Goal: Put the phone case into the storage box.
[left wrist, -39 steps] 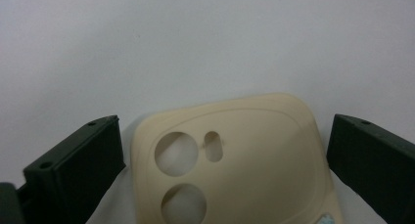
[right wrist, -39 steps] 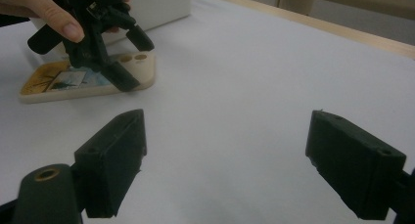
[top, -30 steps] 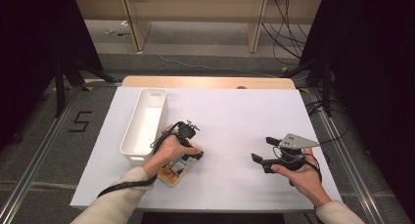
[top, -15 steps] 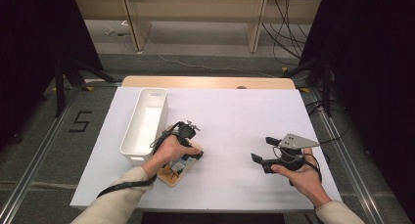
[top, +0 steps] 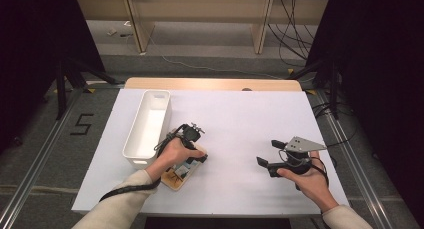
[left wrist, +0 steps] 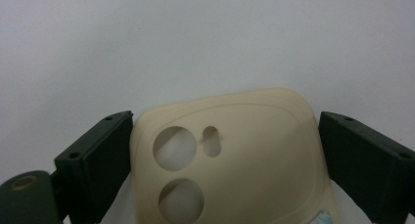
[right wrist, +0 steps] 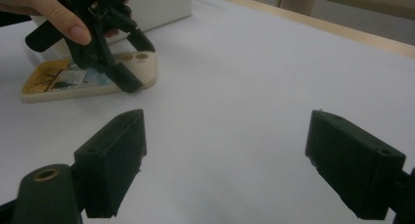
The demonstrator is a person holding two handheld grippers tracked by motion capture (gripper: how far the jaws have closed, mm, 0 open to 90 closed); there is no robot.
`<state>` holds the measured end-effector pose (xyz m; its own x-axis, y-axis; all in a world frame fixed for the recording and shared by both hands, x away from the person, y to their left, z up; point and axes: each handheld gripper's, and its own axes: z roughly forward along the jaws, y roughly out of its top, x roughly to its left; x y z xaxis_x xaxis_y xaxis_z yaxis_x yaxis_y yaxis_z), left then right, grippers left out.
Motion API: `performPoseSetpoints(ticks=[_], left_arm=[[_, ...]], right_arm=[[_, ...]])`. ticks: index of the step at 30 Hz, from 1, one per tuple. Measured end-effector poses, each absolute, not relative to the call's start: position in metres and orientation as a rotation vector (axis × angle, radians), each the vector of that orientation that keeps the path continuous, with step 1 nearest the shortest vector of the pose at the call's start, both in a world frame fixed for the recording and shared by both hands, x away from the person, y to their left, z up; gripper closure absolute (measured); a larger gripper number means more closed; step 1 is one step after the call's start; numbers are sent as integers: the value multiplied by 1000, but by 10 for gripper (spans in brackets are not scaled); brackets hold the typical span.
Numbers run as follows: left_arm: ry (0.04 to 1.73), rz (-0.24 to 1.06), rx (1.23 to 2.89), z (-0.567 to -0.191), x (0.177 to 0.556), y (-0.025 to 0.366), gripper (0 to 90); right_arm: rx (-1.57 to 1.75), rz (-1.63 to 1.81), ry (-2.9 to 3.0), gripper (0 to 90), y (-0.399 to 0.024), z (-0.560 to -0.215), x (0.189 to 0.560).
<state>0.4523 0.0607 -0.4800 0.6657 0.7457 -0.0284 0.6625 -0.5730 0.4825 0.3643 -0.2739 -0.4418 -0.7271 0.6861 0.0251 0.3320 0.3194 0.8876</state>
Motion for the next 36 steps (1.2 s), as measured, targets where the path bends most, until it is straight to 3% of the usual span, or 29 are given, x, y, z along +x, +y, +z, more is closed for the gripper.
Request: performPoseSetpoints(ticks=[19,36], left_arm=[[1065,249,2420,-479,450,59,97],[1048,342,2291,-457,447,59,103]], right_arm=[[905,1376,2234,161,-274,-442,364],[906,1379,2231,161,-275,-441,364]])
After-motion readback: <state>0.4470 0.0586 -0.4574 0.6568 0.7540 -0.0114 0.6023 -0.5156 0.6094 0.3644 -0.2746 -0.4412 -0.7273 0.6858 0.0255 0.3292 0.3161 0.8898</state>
